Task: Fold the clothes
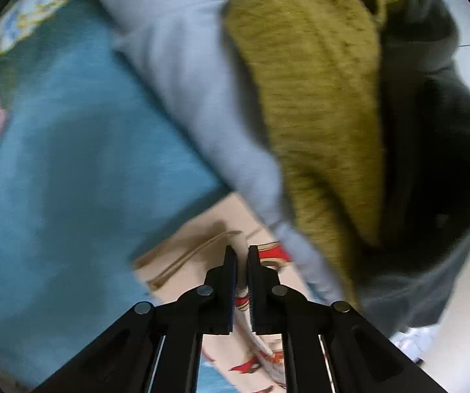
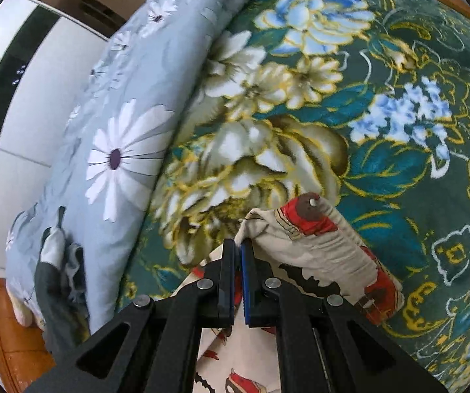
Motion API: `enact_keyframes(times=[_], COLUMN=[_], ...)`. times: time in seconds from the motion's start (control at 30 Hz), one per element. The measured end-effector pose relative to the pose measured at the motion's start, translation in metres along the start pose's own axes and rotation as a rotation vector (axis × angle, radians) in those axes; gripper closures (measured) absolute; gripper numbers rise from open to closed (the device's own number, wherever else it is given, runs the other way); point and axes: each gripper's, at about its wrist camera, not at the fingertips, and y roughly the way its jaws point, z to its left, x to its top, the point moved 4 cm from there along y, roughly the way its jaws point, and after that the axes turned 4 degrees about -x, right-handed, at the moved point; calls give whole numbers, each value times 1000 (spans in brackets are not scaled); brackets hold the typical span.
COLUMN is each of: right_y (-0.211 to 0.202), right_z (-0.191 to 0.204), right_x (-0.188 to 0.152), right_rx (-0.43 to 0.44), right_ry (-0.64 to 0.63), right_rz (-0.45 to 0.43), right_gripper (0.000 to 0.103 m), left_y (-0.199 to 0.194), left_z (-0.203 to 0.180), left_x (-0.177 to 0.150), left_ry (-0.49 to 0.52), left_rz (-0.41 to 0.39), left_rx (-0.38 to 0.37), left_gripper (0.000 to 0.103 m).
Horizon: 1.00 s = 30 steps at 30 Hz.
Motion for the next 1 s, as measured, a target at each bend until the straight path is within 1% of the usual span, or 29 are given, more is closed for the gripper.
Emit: enact_keyframes(times=[0.03, 0.07, 0.1, 0.13, 0.17, 0.2, 0.23, 0.27, 0.3, 0.37, 0.4, 0.47, 0.53, 0.6, 0.67, 0.73, 0.83, 0.87, 0.9, 0.93, 0.97, 1.0], right_y=[1, 2, 3, 4, 5, 6, 5, 1, -6, -23, -32, -50, -62, -64, -60, -50, -31, -24, -17, -12, -8, -7], right_z=[0, 1, 1, 2, 2, 3, 4, 6, 4, -7, -12, -22, -43, -73, -100, -118, -122, -121, -119, -116, -113, -109], right_x=[-1, -2, -3, -3, -4, -5, -6, -7, -10, -21, -26, -37, -47, -55, -61, -63, -60, -58, -57, -55, -54, -53], right_rx=[0, 1, 1, 2, 2, 2, 6, 14, 21, 38, 46, 63, 54, 50, 45, 58, 100, 99, 93, 91, 88, 76], right_ry=[-10, -20, -30, -40, -49, -59, -73, -87, -93, -94, -94, -94, -55, 17, 92, 168, 233, 246, 256, 266, 273, 277], right_rz=[1, 2, 3, 4, 5, 6, 4, -4, -17, -55, -74, -113, -142, -135, -109, -74, -46, -37, -29, -26, -31, -39], right_gripper=[99, 99, 96, 96, 96, 95, 93, 83, 73, 72, 68, 59, 58, 51, 50, 50, 50, 50, 50, 51, 55, 69], left_y=[-2, -7, -12, -20, -29, -37, -42, -44, -43, -37, -32, -23, -14, -4, -3, -3, -3, -2, -1, 1, 1, 0], left_z=[-1, -2, -2, 1, 5, 9, 15, 22, 28, 41, 47, 52, 53, 55, 52, 50, 45, 42, 41, 40, 39, 38], left_x=[-1, -2, -5, -7, -10, -13, -16, -19, -21, -26, -28, -31, -30, -28, -27, -26, -22, -22, -21, -20, -20, -19], left_ry=[15, 37, 61, 93, 134, 173, 212, 253, 279, 310, 307, 295, 276, 241, 233, 221, 201, 196, 191, 188, 183, 173], left_rz=[-6, -12, -22, -45, -76, -107, -136, -158, -166, -156, -138, -127, -121, -118, -153, -165, -174, -175, -173, -172, -173, -179], left_rx=[-55, -104, -140, -146, -133, -115, -71, -7, 40, 97, 93, 44, 14, 15, 16, 20, 7, 0, 8, 26, 37, 39], left_gripper=[89, 79, 72, 57, 49, 48, 48, 48, 48, 47, 47, 47, 47, 47, 47, 49, 50, 52, 56, 68, 83, 87])
